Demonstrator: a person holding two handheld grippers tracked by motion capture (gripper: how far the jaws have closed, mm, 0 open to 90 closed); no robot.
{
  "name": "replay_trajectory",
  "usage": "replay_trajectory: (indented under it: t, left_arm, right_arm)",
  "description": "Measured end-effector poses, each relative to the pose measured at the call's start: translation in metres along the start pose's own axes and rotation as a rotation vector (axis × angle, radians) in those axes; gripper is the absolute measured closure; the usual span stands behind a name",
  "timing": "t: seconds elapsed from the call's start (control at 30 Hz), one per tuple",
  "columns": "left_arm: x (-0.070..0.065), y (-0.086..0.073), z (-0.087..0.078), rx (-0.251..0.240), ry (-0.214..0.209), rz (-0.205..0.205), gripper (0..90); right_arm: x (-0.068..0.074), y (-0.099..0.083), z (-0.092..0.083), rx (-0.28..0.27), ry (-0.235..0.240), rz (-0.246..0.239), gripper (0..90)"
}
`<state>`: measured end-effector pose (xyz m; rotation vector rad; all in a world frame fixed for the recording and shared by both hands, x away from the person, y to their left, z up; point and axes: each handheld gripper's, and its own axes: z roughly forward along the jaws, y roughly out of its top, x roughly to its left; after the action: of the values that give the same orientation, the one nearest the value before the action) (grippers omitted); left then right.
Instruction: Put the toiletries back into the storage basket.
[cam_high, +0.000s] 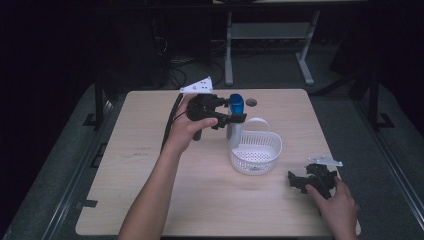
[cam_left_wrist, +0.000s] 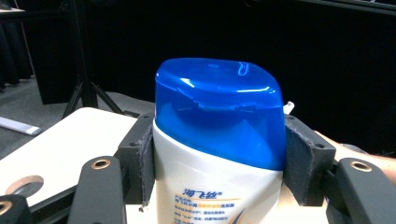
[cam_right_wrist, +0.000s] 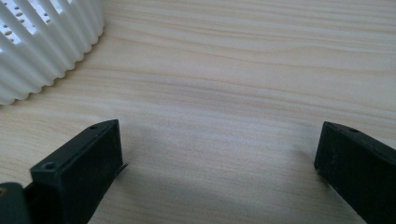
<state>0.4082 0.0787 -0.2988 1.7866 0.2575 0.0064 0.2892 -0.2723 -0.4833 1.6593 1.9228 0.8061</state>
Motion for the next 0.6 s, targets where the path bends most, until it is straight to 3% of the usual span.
replay_trajectory:
  t: [0.6]
  left_arm:
    - [0.005,-0.014,0.019,0.010,-0.014,0.004,37.2]
  right_arm:
    - [0.000,0.000,0.000,0.000,0.000,0.000,0.5]
